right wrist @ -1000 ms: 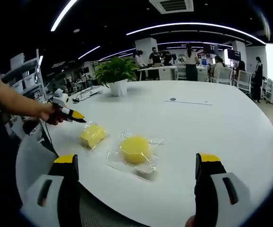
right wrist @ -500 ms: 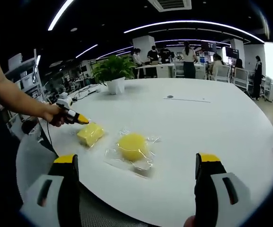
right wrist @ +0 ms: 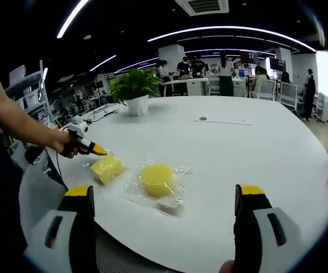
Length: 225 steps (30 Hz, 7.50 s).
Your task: Compare the silicone blocks by pressing each to a similar depth, holding the contact briefly, and releasing to observe deformation and rebound differences across the visible hardness samples.
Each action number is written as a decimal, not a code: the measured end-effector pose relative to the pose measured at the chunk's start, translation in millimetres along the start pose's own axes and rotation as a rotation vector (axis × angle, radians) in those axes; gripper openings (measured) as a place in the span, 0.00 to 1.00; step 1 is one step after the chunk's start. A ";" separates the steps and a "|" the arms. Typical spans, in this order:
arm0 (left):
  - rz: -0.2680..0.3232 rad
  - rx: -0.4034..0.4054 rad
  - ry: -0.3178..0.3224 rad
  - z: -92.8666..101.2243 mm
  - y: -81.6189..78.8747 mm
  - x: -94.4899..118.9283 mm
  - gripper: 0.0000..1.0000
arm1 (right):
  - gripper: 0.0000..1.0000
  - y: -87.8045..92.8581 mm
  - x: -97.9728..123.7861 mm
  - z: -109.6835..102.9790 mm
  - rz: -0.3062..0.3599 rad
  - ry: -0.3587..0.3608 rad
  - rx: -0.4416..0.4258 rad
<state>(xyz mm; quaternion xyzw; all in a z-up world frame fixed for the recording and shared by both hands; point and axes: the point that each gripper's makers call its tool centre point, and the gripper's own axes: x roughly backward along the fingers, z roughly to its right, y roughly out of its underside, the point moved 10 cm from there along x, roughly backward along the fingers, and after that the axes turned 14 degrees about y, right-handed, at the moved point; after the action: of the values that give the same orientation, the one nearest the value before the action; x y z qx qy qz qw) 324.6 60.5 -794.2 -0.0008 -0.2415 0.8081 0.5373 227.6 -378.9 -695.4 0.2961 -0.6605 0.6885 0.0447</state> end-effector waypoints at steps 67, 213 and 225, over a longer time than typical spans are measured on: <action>0.105 -0.836 0.368 284.8 -57.4 22.2 0.00 | 0.96 -121.9 -15.0 -51.1 0.263 -0.380 0.028; 0.178 -0.839 0.424 305.8 -44.1 27.5 0.00 | 0.96 -165.5 -36.7 -83.7 0.348 -0.366 0.104; 0.255 -0.698 0.344 273.6 -61.4 35.3 0.00 | 0.96 -144.0 -16.5 -11.5 0.357 -0.154 0.074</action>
<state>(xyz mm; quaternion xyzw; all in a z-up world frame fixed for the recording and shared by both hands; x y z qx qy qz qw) 291.6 3.5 -519.4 -0.3481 -0.4058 0.7257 0.4330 302.3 -344.9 -575.4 0.2277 -0.6782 0.6846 -0.1397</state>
